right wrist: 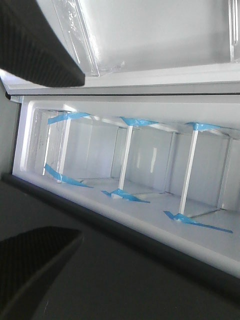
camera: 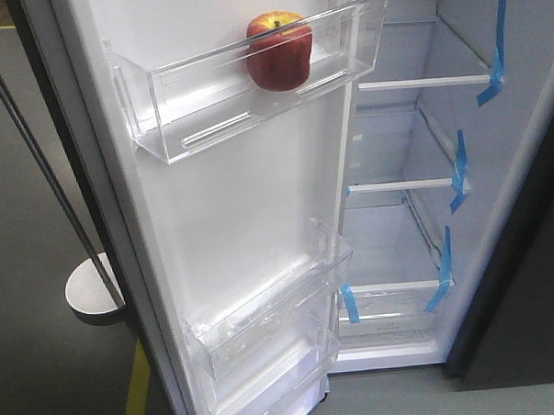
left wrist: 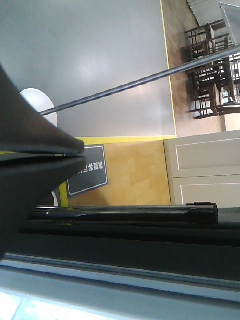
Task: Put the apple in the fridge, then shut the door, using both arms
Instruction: 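Withdraw the open right gripper from the door bin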
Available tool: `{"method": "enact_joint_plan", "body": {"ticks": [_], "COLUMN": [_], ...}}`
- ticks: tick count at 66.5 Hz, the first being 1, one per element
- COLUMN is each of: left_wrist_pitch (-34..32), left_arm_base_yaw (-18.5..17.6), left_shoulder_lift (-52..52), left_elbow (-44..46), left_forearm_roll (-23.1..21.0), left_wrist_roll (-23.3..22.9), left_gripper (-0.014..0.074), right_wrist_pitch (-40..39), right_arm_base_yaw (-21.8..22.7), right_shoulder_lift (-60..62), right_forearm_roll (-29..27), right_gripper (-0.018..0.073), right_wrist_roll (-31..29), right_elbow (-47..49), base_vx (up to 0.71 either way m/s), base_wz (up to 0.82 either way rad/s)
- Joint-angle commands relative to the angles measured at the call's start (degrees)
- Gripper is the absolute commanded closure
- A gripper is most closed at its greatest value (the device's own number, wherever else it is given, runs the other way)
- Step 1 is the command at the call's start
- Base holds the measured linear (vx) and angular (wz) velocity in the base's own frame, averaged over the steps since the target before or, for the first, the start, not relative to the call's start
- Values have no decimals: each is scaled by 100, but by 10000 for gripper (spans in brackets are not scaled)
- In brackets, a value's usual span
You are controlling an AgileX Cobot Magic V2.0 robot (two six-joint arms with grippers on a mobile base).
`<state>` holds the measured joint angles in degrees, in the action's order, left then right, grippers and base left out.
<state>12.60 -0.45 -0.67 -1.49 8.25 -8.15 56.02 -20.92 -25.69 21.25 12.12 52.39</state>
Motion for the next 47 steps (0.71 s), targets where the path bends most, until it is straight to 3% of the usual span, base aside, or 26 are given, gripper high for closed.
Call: {"method": "enact_joint_plan", "body": {"ticks": [1, 9, 17, 27, 39, 47], "left_wrist_pitch": [-412, -412, -418, -478, -631, -707], "left_arm_base_yaw": [-35, -33, -33, -33, -33, -33], "left_shoulder_lift": [-80, -80, -80, -80, -69, 7], "left_elbow": [-108, -108, -108, -44, 448, 1239], "left_forearm_roll": [-30, -14, 303, -199, -915, -781], "left_wrist_roll": [-23, 4, 159, -160, -173, 9], "left_gripper": [602, 602, 602, 602, 602, 602], "right_wrist_pitch": [-362, -362, -362, -362, -362, -362], "right_arm_base_yaw": [21, 21, 21, 21, 21, 21], "right_shoulder_lift": [-56, -56, -56, -56, -56, -56], "right_forearm_roll": [174, 174, 168, 163, 163, 163], "right_gripper": [13, 13, 13, 13, 13, 13], "right_wrist_roll": [-7, -7, -7, -7, -7, -7], "right_elbow": [117, 117, 117, 117, 117, 117], "base_vx": [0, 0, 0, 0, 0, 0], "base_wz": [0, 0, 0, 0, 0, 0]}}
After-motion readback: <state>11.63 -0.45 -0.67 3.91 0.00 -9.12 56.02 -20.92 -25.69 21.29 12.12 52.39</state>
